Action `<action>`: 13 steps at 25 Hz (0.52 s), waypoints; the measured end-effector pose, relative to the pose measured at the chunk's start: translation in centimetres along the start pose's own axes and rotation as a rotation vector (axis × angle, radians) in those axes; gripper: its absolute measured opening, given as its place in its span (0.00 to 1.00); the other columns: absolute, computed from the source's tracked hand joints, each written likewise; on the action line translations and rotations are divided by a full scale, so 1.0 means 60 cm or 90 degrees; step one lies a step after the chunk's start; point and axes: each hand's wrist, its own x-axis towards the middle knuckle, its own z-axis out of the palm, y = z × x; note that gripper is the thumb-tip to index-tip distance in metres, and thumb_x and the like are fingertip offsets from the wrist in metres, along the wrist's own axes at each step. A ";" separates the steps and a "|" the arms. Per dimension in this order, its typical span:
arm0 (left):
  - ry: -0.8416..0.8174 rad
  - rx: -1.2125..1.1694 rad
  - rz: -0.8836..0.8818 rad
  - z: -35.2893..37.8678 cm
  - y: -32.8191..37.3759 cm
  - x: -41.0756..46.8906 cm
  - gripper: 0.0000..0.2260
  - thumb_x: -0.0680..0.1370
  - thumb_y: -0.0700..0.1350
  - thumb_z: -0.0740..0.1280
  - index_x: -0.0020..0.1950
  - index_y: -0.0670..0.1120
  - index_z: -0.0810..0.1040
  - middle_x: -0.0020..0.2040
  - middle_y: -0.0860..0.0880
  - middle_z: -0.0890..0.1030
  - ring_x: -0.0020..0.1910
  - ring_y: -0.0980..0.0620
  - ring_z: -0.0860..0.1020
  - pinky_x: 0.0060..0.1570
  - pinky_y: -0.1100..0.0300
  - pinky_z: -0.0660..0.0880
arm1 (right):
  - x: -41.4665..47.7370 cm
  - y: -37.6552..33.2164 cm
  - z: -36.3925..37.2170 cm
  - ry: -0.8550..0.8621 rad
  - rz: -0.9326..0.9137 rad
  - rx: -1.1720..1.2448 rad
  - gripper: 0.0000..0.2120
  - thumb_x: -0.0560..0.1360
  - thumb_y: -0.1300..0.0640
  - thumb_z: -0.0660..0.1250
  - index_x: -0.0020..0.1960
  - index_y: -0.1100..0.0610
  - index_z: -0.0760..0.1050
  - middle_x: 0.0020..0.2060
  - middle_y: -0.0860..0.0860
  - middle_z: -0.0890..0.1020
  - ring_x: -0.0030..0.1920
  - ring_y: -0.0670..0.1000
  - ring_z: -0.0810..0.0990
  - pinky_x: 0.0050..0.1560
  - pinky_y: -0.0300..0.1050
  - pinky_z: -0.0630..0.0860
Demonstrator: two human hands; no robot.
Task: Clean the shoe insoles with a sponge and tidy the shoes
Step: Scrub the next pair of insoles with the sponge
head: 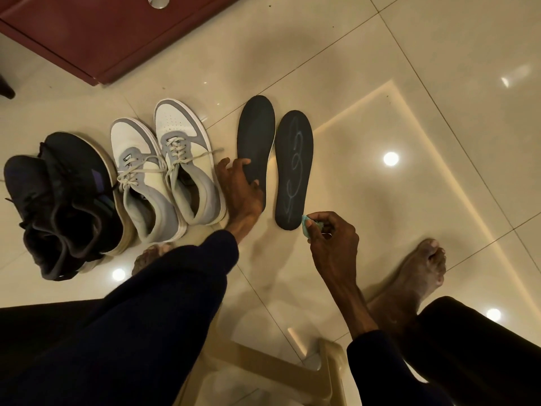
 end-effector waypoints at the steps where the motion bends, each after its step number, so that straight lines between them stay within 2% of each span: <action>1: 0.020 0.015 0.007 0.007 0.003 -0.013 0.23 0.74 0.33 0.72 0.68 0.45 0.74 0.74 0.43 0.65 0.73 0.45 0.65 0.70 0.63 0.62 | 0.000 -0.001 -0.001 0.001 -0.003 0.000 0.06 0.78 0.55 0.73 0.51 0.58 0.83 0.44 0.49 0.84 0.42 0.47 0.83 0.44 0.45 0.84; 3: 0.039 0.046 0.059 0.028 0.010 -0.036 0.21 0.74 0.37 0.73 0.66 0.46 0.75 0.72 0.43 0.66 0.71 0.43 0.65 0.75 0.59 0.60 | 0.001 -0.003 -0.005 0.006 -0.003 0.002 0.05 0.78 0.56 0.73 0.51 0.58 0.83 0.43 0.48 0.84 0.41 0.46 0.83 0.43 0.44 0.84; 5: -0.013 0.071 0.072 0.052 0.022 -0.048 0.18 0.76 0.47 0.75 0.64 0.46 0.76 0.66 0.44 0.72 0.66 0.44 0.70 0.69 0.47 0.69 | 0.002 0.001 -0.008 0.009 0.001 0.008 0.04 0.78 0.57 0.73 0.50 0.57 0.83 0.43 0.48 0.84 0.40 0.47 0.83 0.43 0.45 0.83; 7: -0.099 0.110 0.047 0.077 0.038 -0.056 0.26 0.75 0.55 0.76 0.66 0.45 0.74 0.64 0.43 0.74 0.64 0.44 0.72 0.65 0.46 0.72 | 0.001 0.006 -0.011 0.009 0.003 0.003 0.02 0.78 0.58 0.73 0.49 0.56 0.83 0.42 0.47 0.84 0.41 0.46 0.83 0.43 0.45 0.83; 9: -0.131 0.135 0.035 0.098 0.050 -0.059 0.32 0.73 0.54 0.78 0.70 0.43 0.69 0.67 0.42 0.72 0.67 0.43 0.71 0.66 0.48 0.72 | -0.003 0.012 -0.014 0.007 0.000 -0.007 0.01 0.78 0.57 0.73 0.49 0.54 0.82 0.42 0.45 0.83 0.42 0.45 0.83 0.44 0.44 0.84; 13: -0.097 0.123 -0.067 0.118 0.065 -0.061 0.42 0.70 0.46 0.82 0.76 0.42 0.61 0.72 0.38 0.64 0.68 0.39 0.71 0.67 0.48 0.75 | -0.007 0.015 -0.018 0.009 0.005 -0.020 0.03 0.78 0.56 0.73 0.50 0.55 0.83 0.43 0.46 0.83 0.43 0.45 0.83 0.45 0.45 0.84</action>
